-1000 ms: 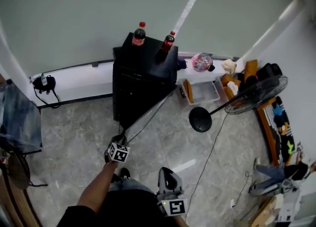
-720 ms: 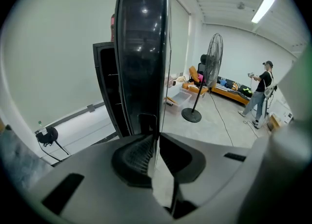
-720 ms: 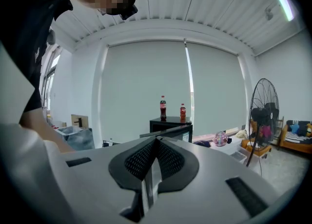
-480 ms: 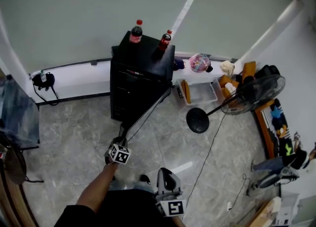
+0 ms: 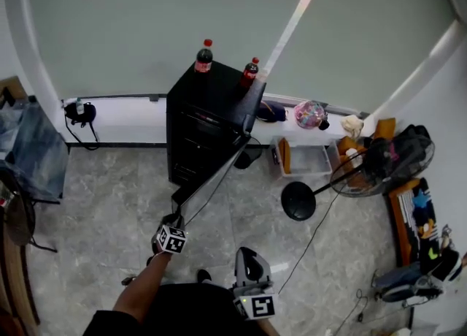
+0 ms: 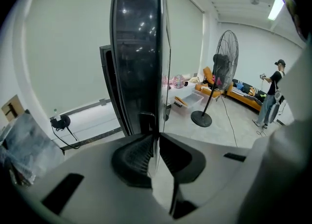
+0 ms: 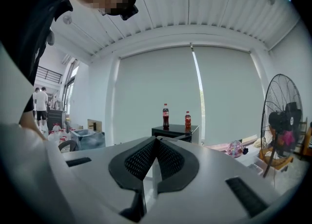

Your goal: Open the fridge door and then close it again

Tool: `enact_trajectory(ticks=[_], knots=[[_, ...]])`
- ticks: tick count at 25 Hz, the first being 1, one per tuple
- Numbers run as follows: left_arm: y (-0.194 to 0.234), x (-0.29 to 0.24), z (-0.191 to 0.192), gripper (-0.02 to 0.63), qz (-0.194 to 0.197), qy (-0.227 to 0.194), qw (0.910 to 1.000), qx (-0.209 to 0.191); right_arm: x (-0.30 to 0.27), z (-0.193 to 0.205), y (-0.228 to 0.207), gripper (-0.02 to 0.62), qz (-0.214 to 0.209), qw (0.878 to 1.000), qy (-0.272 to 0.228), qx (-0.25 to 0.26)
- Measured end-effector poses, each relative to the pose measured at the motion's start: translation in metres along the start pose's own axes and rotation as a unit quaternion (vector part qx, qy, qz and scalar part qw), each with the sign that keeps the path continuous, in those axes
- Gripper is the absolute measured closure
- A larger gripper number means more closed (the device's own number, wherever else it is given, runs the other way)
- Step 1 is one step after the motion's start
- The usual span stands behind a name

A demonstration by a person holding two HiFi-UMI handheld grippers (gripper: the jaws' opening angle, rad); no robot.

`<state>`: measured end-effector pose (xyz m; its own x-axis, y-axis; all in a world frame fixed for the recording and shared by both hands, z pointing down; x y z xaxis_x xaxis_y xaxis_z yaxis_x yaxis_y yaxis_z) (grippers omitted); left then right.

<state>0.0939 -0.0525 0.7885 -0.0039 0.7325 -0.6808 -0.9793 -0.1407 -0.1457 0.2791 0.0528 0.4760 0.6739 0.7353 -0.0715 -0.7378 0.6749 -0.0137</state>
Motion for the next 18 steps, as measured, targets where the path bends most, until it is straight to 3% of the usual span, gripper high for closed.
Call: enact_trajectory(ticks=[9,18], knots=[[-0.045,0.012,0.007,0.565,-0.049,0.004,0.9978,0.046,0.039,0.010,-0.052,0.586,-0.055,0.999,-0.002,-0.001],[-0.089,0.023,0.008,0.565,-0.074,0.007,0.9943,0.077,0.072,0.022,-0.065,0.586,-0.099,0.995,0.005,-0.001]])
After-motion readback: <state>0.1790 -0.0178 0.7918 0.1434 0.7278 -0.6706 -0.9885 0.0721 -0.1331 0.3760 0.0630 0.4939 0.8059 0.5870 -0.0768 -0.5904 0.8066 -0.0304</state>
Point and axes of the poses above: the fingertips, and each gripper's own axes: x backward along the fingers, y to its left, z out of its underside, the point moved 2 cm from there along x, backward along the fingers, and after that the axes turned 13 degrees about -z, right-handed, at the moved point
